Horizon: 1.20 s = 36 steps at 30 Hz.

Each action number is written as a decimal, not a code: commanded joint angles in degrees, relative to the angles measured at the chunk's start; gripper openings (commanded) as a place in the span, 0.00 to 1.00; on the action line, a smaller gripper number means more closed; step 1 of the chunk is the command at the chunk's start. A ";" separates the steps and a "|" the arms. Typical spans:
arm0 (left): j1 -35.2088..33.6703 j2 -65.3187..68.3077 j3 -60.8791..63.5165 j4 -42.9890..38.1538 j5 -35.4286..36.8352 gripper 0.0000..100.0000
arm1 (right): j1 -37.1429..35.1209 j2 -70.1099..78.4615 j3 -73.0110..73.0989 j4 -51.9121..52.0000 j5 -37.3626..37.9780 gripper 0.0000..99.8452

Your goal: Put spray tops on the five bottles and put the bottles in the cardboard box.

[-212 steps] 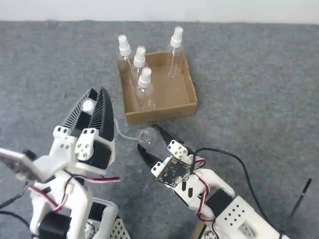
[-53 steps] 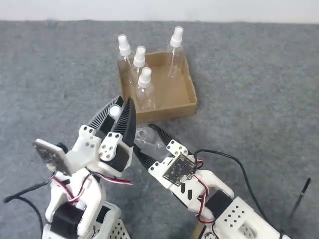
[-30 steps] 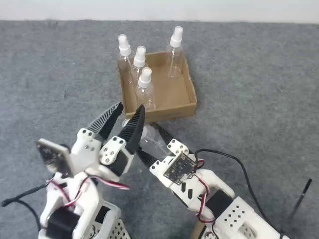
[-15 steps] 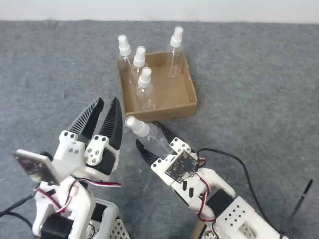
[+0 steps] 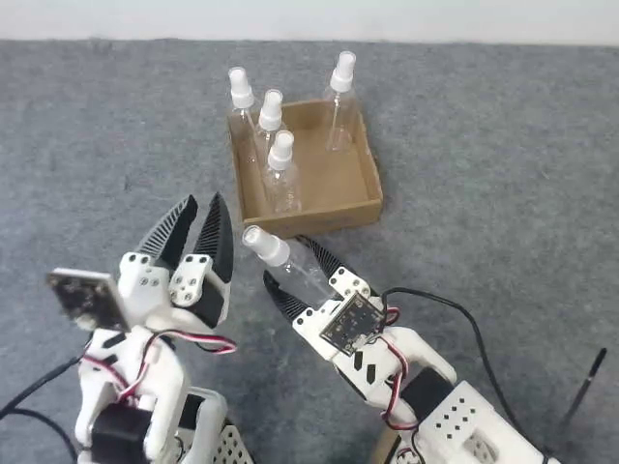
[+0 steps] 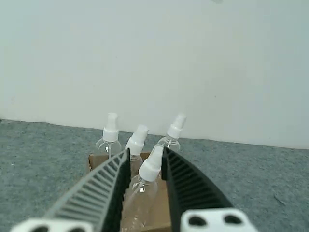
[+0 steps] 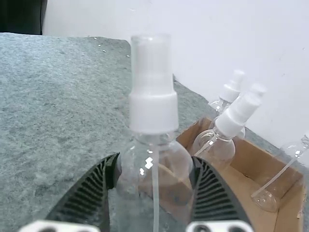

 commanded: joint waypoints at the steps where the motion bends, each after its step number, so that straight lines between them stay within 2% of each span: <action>1: -0.18 -0.26 1.27 -2.29 0.00 0.09 | 1.01 -1.63 -0.35 -1.63 -0.79 0.04; 5: 4.40 -0.26 3.12 -2.29 -0.53 0.09 | 1.01 -1.63 -0.97 -1.63 -0.79 0.04; 11: 10.81 -0.26 4.53 -2.02 -5.19 0.09 | 1.10 -1.63 -0.44 -1.63 -0.79 0.04; 15: 10.64 -0.26 4.09 -1.93 -5.27 0.09 | 1.10 -1.63 -0.35 -1.36 -0.70 0.04; 23: 3.52 -0.26 1.80 -1.85 -4.84 0.09 | 4.53 -1.63 -0.35 -1.54 -0.70 0.04; 30: 0.09 -0.26 -0.48 -1.85 -4.84 0.09 | 5.05 -1.63 -0.35 -1.54 -0.70 0.04; 36: -0.53 -0.26 0.57 -1.49 -4.92 0.09 | 4.09 -1.63 -0.70 -1.54 -0.79 0.04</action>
